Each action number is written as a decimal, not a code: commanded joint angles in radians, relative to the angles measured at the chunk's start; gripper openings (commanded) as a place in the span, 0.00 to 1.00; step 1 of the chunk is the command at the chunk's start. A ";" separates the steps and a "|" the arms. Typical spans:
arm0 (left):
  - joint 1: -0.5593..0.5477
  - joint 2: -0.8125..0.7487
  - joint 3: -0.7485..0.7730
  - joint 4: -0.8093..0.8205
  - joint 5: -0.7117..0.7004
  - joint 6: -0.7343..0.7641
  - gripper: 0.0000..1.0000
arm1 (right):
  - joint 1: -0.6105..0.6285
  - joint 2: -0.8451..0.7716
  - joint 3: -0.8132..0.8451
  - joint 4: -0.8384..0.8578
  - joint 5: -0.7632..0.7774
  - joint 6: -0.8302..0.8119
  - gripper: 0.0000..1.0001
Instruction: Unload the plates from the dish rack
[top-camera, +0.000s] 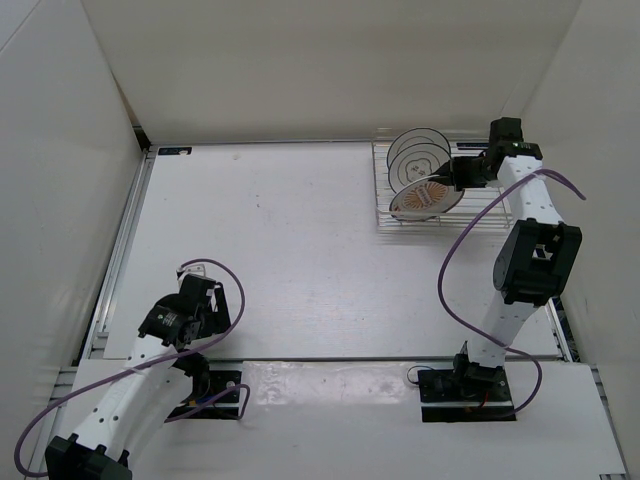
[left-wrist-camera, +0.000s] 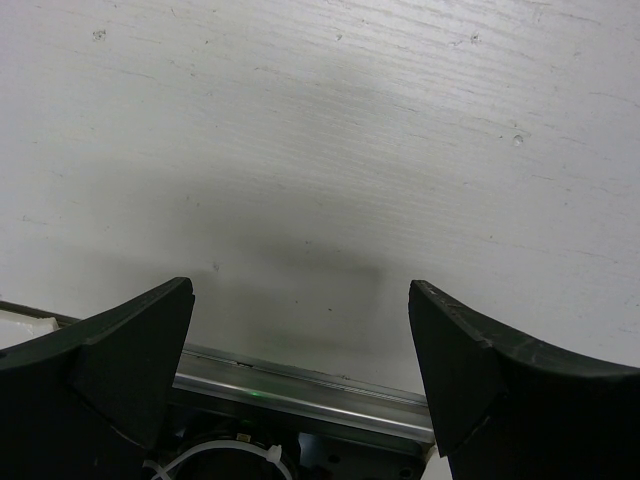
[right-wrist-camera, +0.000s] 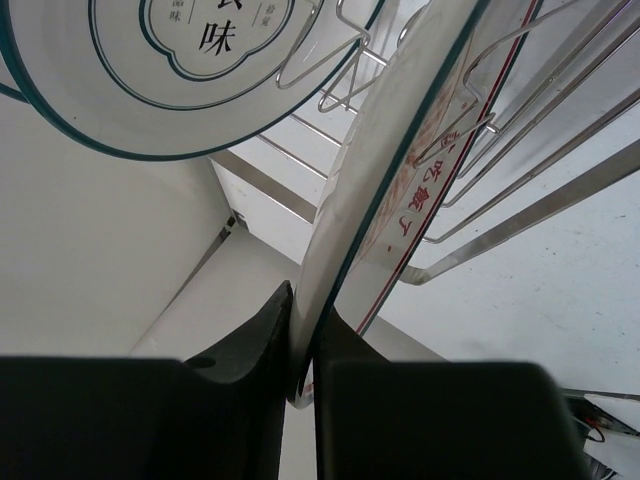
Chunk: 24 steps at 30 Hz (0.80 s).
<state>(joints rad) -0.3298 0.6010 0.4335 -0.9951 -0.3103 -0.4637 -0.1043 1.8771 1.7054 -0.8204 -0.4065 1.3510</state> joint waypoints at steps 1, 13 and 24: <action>-0.003 0.000 0.010 0.000 -0.001 0.000 1.00 | 0.000 -0.059 0.031 0.102 -0.026 0.007 0.00; -0.005 0.009 0.008 0.004 0.007 0.005 1.00 | 0.000 -0.087 0.054 0.115 -0.055 0.033 0.00; -0.006 0.006 0.008 0.006 0.008 0.007 1.00 | -0.006 -0.121 0.111 0.090 -0.095 0.045 0.00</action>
<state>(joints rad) -0.3309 0.6083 0.4335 -0.9947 -0.3054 -0.4606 -0.1043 1.8267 1.7527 -0.8139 -0.4557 1.3857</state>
